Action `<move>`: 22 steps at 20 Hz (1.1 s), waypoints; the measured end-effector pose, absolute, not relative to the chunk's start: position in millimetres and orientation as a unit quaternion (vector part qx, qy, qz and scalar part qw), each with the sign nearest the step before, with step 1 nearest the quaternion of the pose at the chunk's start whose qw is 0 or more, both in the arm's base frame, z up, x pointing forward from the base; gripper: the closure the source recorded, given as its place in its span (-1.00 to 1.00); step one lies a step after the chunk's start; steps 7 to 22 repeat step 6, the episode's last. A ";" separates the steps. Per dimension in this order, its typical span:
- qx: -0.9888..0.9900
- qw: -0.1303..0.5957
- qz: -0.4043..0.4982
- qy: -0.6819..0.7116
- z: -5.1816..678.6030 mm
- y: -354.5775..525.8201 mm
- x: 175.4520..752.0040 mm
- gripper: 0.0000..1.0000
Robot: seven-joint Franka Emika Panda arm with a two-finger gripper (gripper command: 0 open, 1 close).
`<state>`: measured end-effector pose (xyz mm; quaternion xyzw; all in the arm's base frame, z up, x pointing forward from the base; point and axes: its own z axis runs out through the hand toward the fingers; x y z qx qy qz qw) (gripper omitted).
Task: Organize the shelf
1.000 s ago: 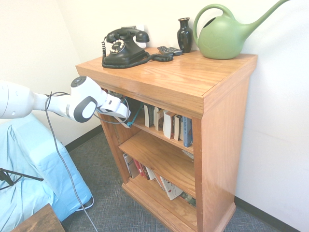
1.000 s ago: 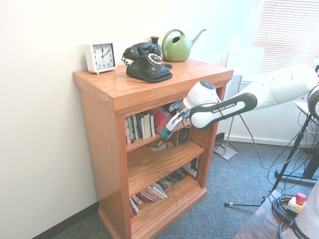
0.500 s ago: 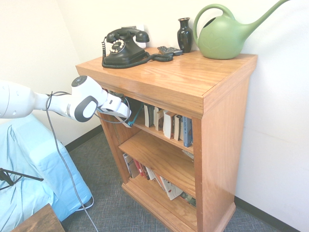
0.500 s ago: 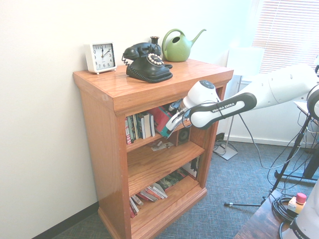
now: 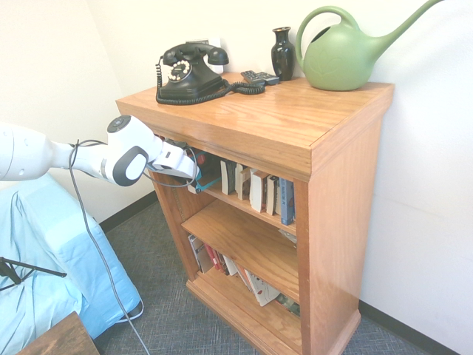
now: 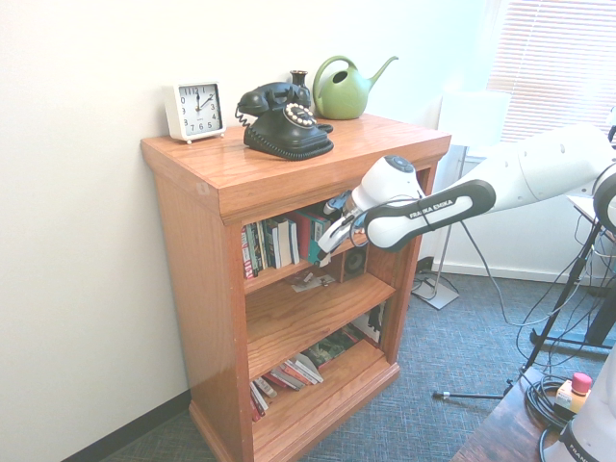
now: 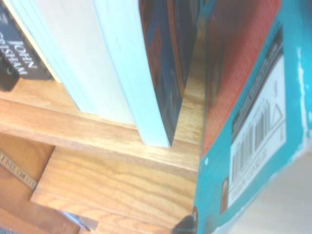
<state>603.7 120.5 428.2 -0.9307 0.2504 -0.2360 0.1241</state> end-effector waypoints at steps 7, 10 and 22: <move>-0.931 0.123 -0.238 0.248 403.4 112.5 562.1 -1.00; -0.931 0.123 -0.238 0.248 403.4 112.5 562.1 -1.00; -0.931 0.123 -0.238 0.248 403.4 112.5 562.1 -1.00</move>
